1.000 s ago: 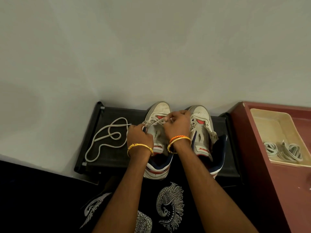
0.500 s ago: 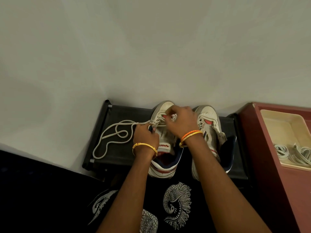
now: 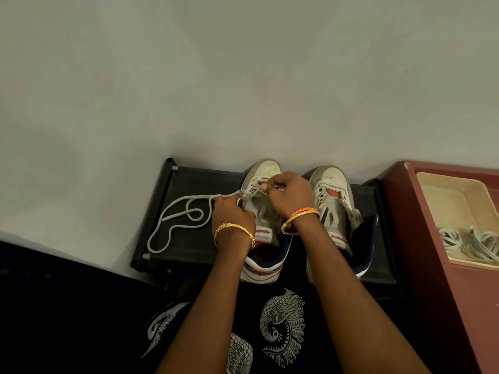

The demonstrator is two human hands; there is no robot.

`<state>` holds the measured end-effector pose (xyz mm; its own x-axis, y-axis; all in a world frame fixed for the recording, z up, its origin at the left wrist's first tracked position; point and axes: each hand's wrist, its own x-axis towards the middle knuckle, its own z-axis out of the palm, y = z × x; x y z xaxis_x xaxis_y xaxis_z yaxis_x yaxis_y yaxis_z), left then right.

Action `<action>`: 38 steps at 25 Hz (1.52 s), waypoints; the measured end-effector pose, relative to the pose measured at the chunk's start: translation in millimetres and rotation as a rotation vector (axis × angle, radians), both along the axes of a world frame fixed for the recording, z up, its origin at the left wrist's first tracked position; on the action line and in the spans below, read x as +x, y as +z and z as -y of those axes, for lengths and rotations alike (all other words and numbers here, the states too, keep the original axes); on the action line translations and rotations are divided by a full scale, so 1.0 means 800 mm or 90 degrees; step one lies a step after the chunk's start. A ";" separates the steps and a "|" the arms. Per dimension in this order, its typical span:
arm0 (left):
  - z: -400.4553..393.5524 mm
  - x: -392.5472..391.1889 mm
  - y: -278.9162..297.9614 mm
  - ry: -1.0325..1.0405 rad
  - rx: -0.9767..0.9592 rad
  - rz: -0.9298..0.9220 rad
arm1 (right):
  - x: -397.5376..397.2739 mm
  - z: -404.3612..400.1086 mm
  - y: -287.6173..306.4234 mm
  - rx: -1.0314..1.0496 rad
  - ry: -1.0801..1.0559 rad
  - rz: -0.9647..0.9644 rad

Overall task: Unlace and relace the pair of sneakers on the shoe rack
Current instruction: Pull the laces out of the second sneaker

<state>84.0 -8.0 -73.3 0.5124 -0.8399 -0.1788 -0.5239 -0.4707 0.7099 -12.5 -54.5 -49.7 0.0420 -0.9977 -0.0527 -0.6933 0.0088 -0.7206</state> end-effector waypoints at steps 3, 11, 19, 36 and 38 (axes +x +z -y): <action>0.001 0.000 0.002 0.017 0.010 0.010 | -0.026 0.013 0.018 -0.072 -0.166 0.264; 0.001 0.001 0.003 0.006 0.017 -0.003 | -0.009 0.013 0.030 0.135 -0.217 0.679; 0.001 0.000 0.002 -0.010 0.015 0.000 | 0.027 -0.004 -0.006 -0.007 0.166 -0.368; 0.001 -0.003 0.009 0.043 0.042 0.011 | -0.026 0.013 0.064 0.035 -0.214 0.798; 0.001 -0.004 0.009 0.038 0.036 0.012 | -0.012 0.009 0.041 -0.007 -0.136 0.436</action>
<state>81.1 -8.6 -65.9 0.5651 -0.7964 -0.2154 -0.5062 -0.5409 0.6718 -22.0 -61.7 -16.7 -0.1344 -0.9881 -0.0746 -0.0686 0.0844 -0.9941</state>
